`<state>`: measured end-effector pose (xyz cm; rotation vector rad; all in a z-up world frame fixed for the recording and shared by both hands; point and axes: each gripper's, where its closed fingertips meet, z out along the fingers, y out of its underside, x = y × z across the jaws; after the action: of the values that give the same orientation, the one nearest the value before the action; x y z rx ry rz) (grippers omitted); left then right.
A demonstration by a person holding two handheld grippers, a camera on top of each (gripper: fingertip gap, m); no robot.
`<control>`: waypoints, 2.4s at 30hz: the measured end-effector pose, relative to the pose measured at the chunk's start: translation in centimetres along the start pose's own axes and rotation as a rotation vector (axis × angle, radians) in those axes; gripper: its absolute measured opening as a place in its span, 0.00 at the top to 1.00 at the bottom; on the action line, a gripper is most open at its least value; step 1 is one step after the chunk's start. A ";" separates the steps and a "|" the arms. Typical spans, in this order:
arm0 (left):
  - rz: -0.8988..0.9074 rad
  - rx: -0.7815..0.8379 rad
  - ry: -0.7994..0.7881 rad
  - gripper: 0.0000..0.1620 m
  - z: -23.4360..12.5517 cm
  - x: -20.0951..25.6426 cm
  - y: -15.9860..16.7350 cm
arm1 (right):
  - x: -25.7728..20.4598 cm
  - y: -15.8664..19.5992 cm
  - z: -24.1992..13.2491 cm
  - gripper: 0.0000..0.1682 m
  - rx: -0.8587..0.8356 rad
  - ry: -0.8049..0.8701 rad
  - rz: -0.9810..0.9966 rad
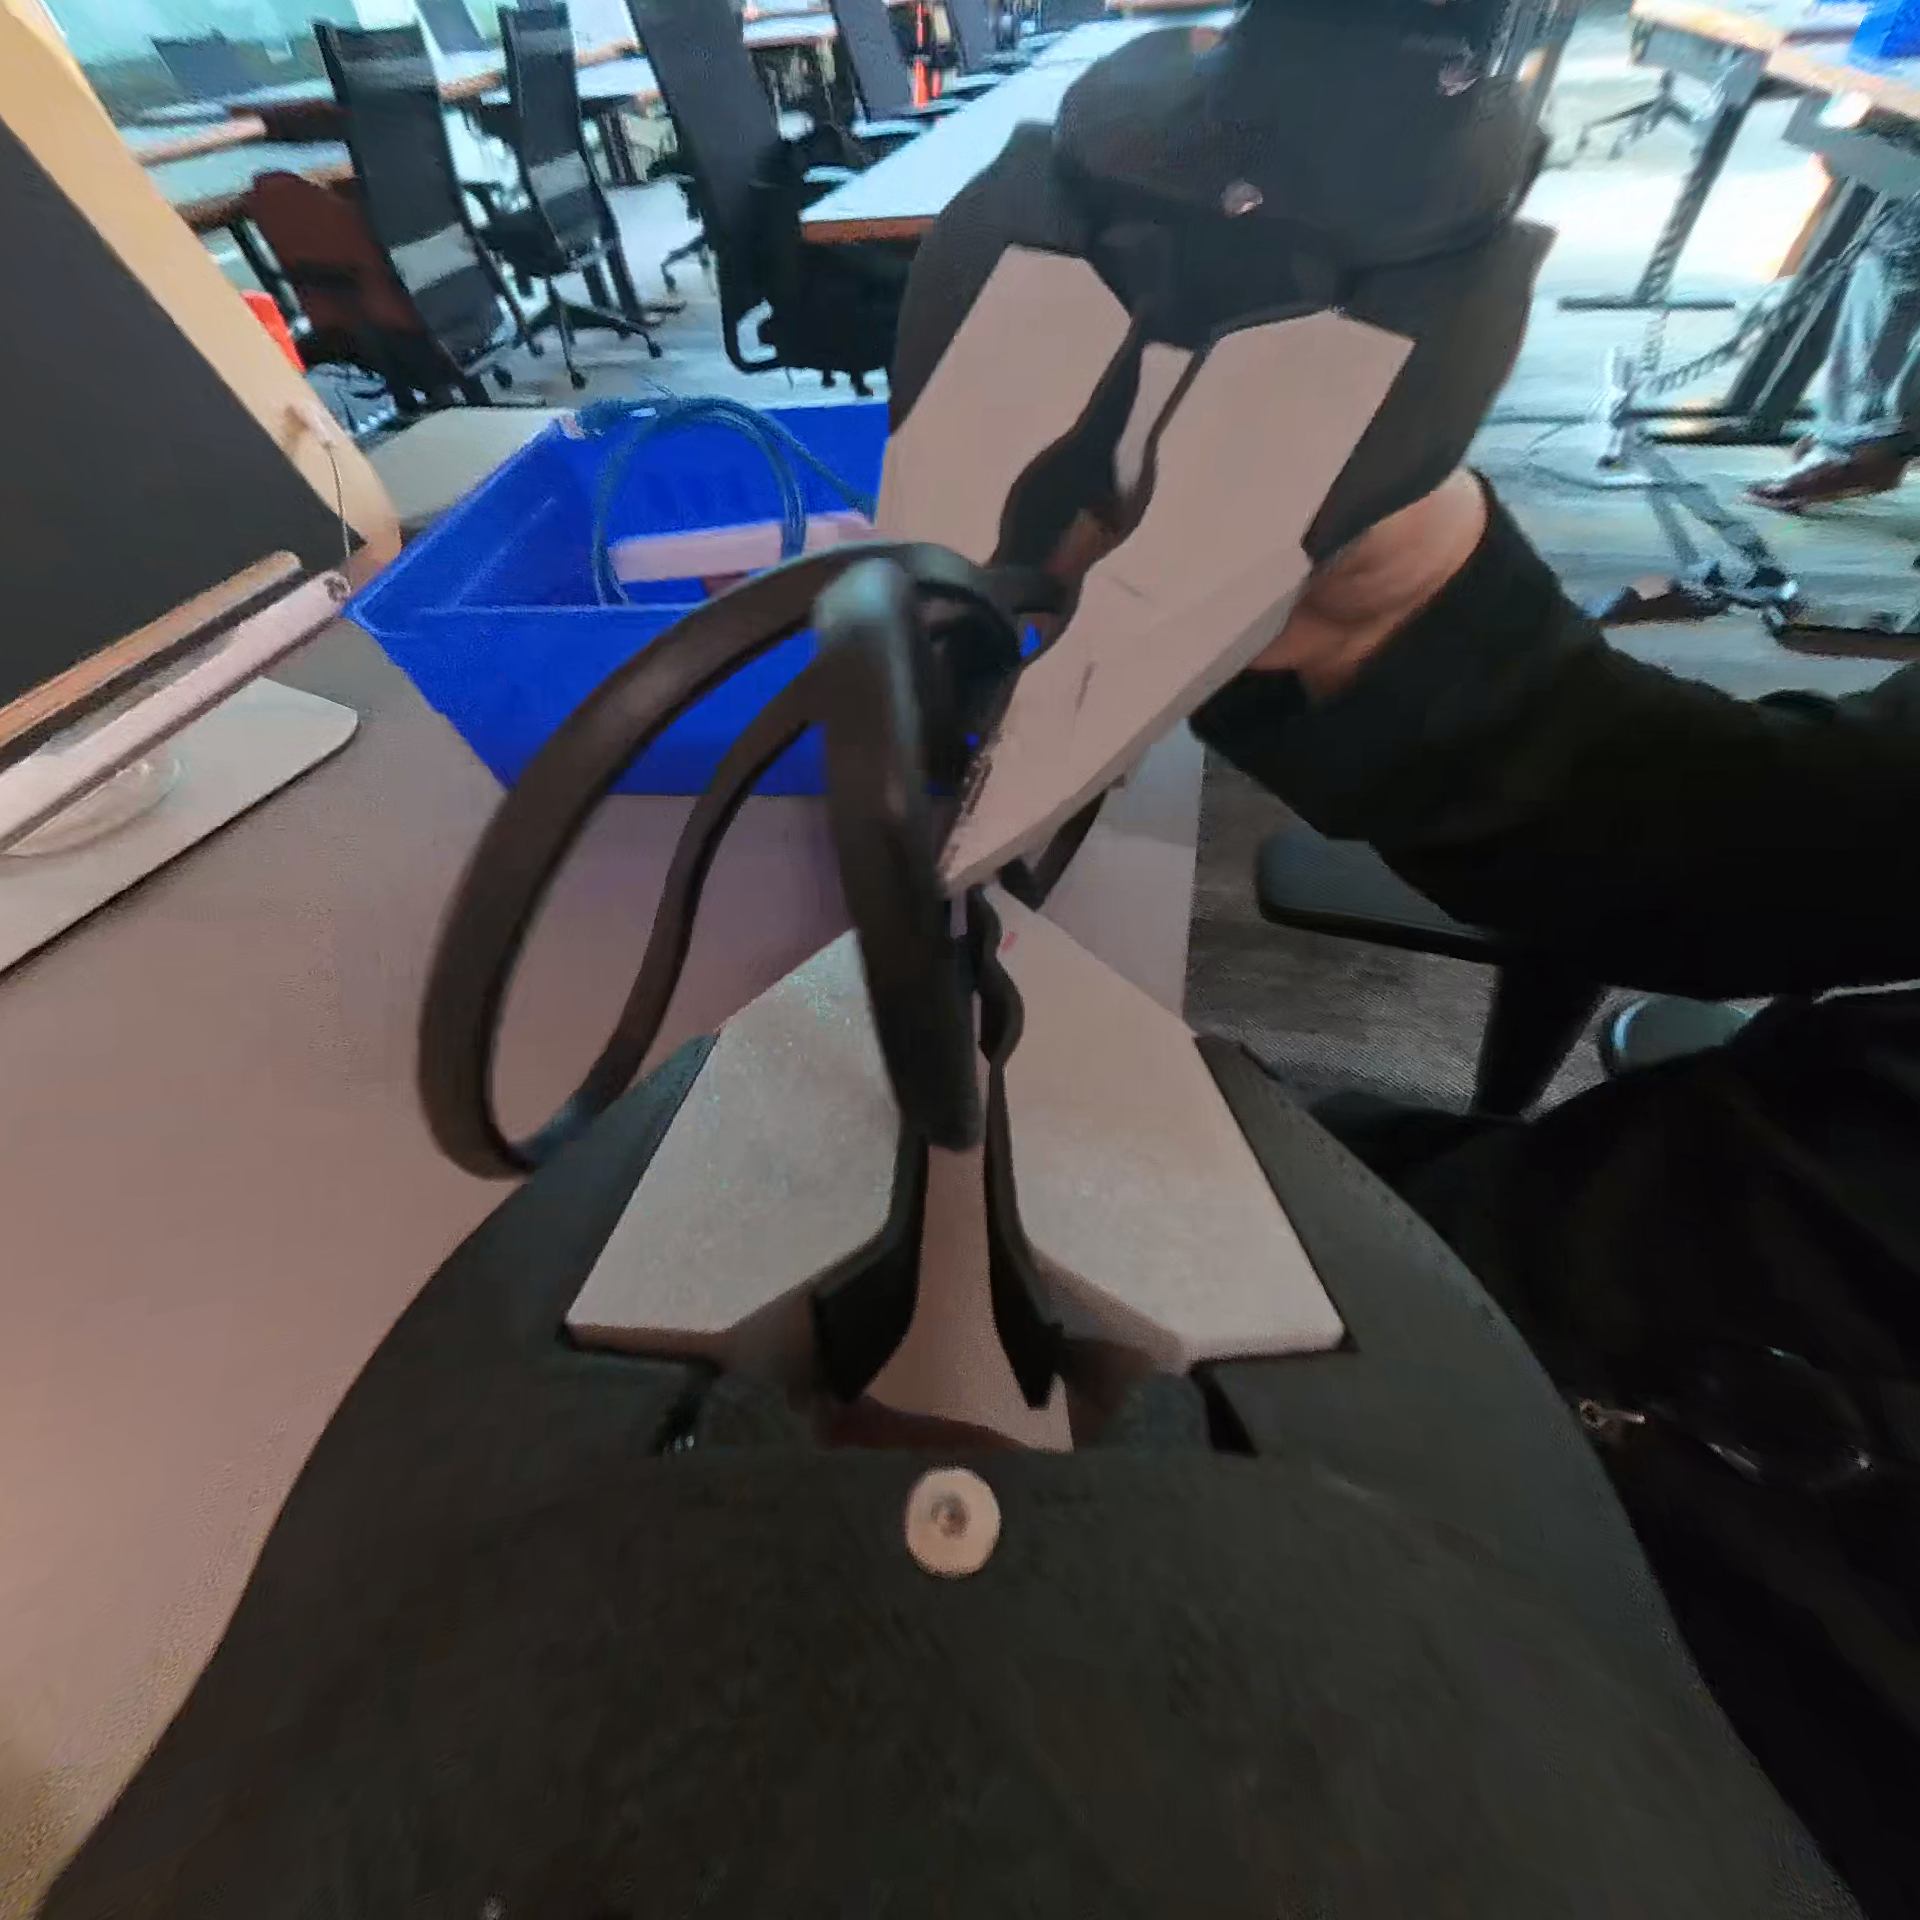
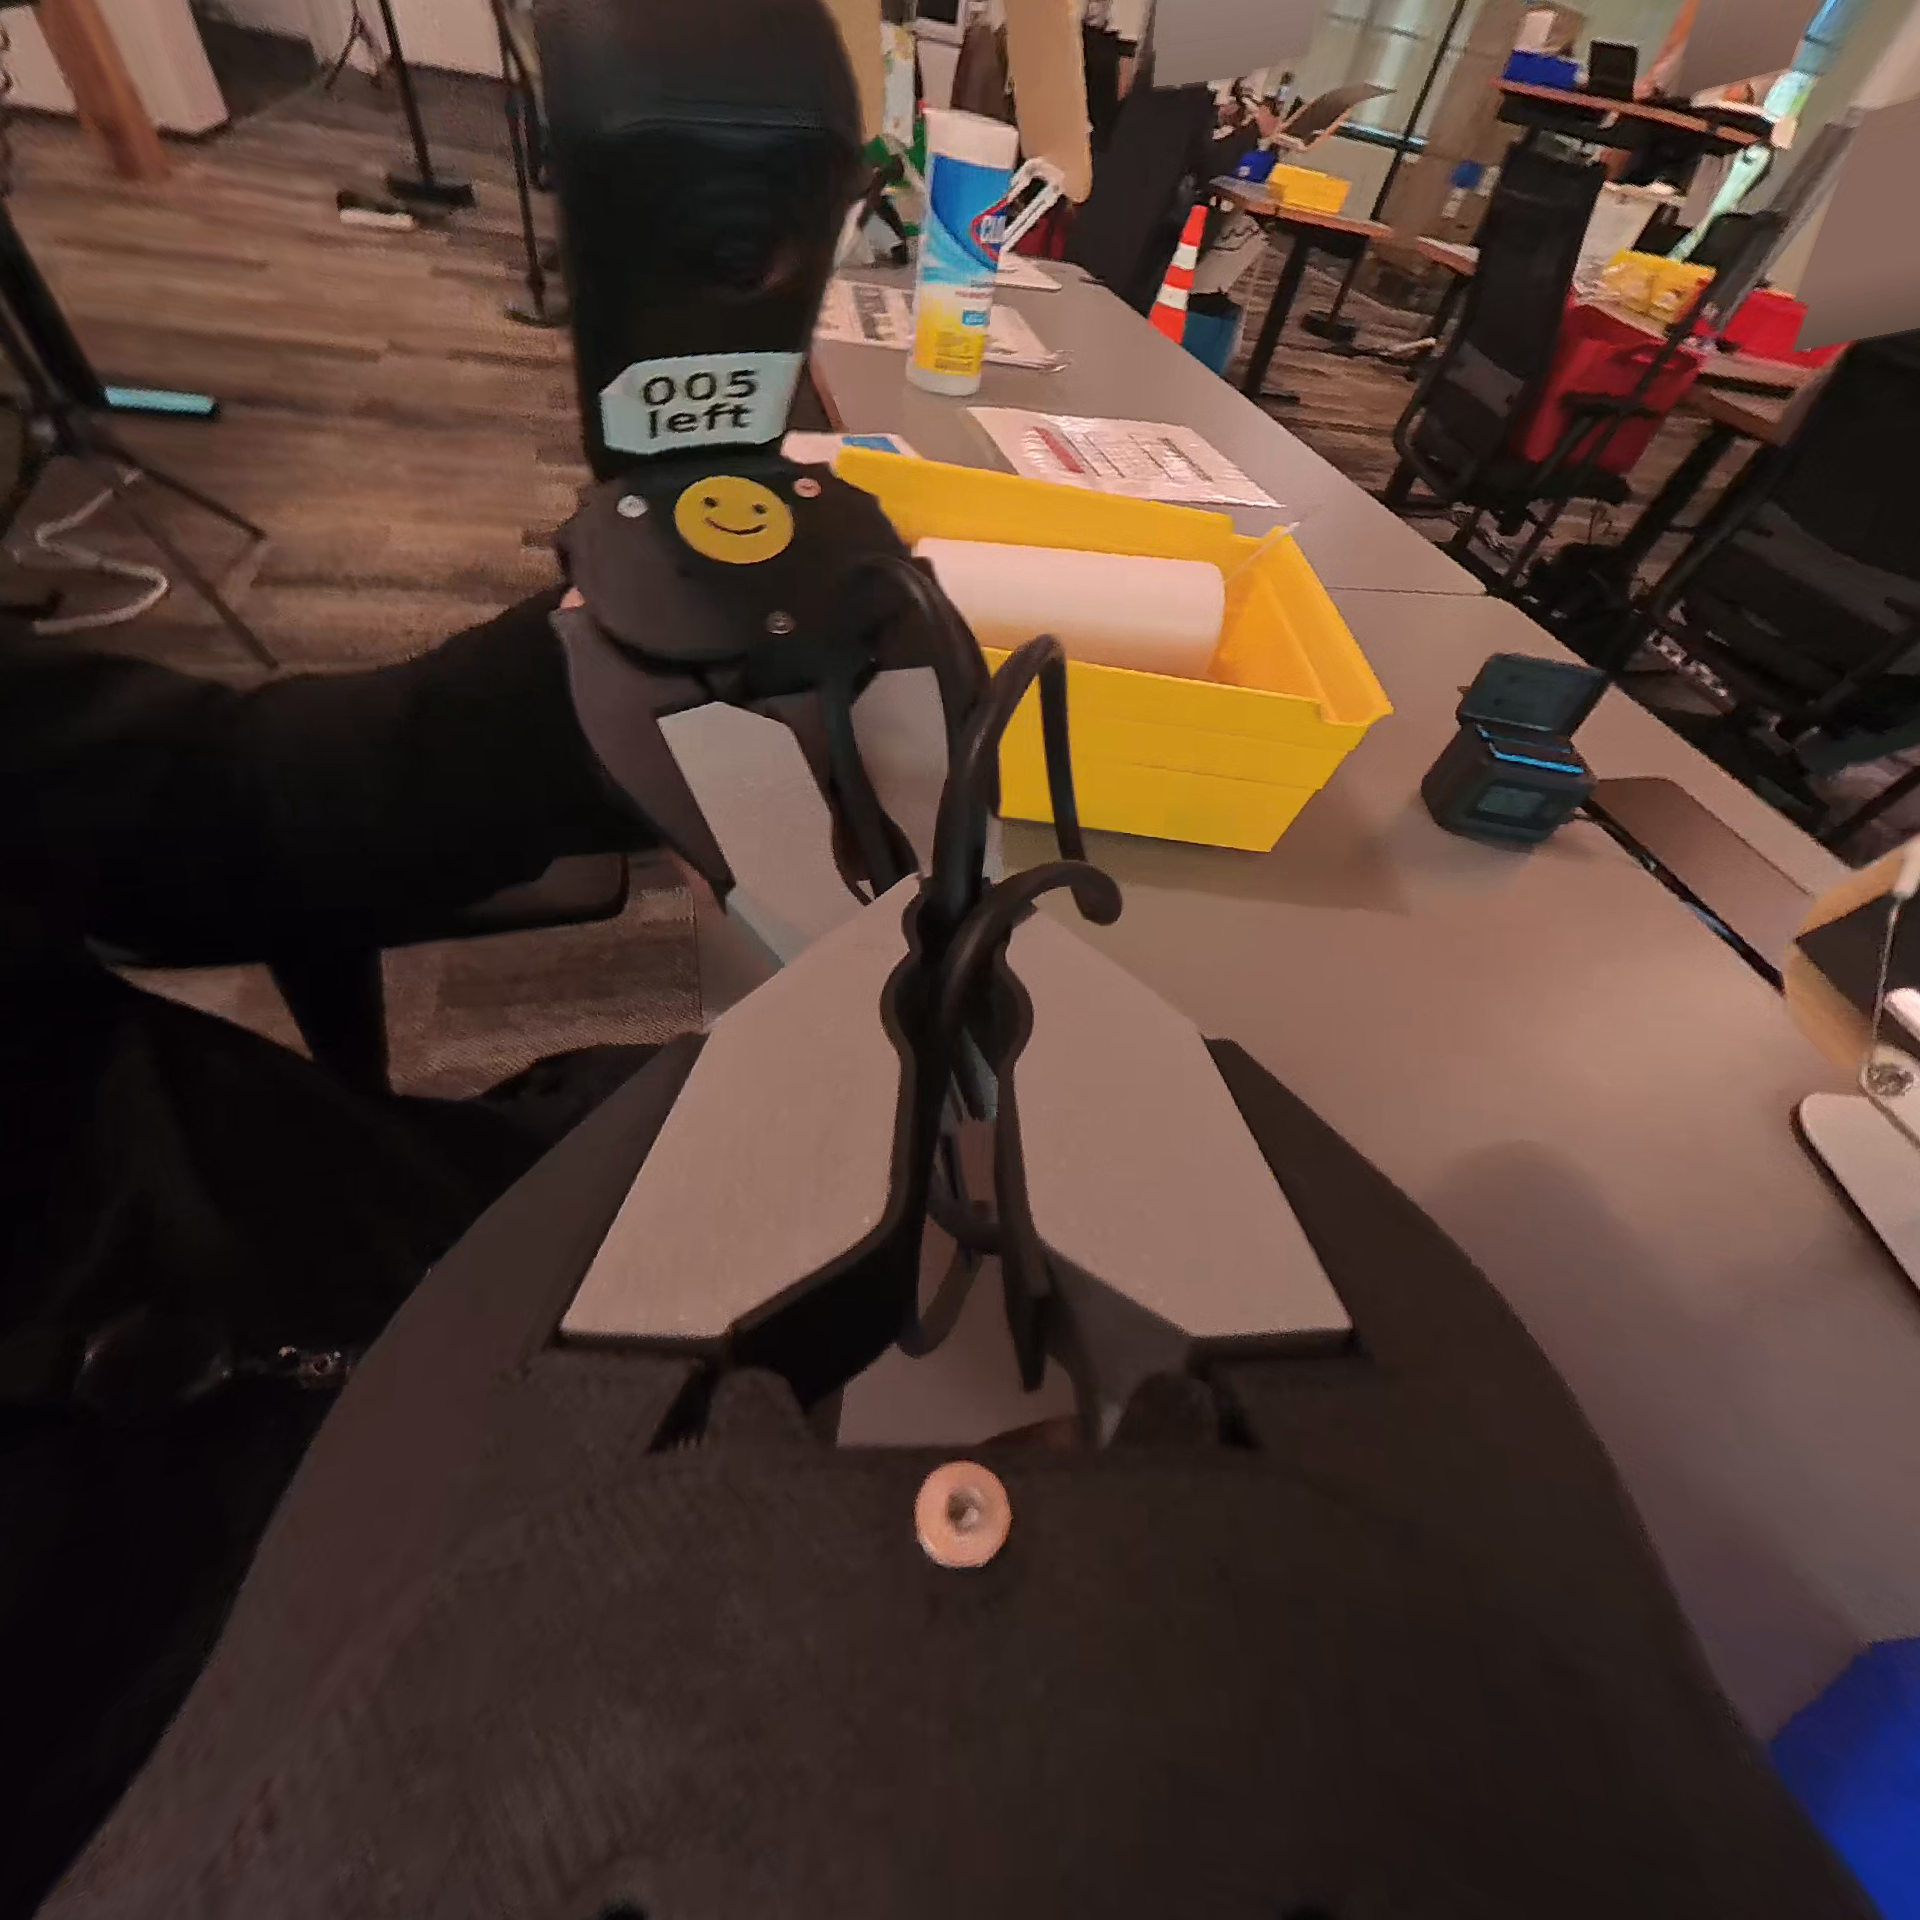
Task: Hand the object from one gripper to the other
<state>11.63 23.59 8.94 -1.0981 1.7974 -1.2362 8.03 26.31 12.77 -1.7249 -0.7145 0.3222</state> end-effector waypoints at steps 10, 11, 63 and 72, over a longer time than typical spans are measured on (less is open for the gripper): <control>0.034 -0.021 -0.035 1.00 0.7 -0.2 0.4 | -0.9 0.3 1.3 0.94 -0.018 0.000 -0.062; 0.037 -0.007 -0.032 1.00 0.6 -0.1 0.2 | -0.7 0.2 1.2 0.96 -0.013 0.008 -0.057; 0.237 -0.019 0.093 0.98 -1.6 3.5 0.1 | -5.1 3.3 -2.2 0.93 -0.129 -0.289 -0.144; 0.128 0.159 -0.172 0.98 -4.3 -1.9 -3.6 | -0.4 -0.6 -5.5 0.81 0.063 -0.071 -0.050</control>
<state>9.58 26.24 13.87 -0.9550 1.5861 -1.1504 10.62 21.81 14.87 -1.6400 -0.7901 0.3690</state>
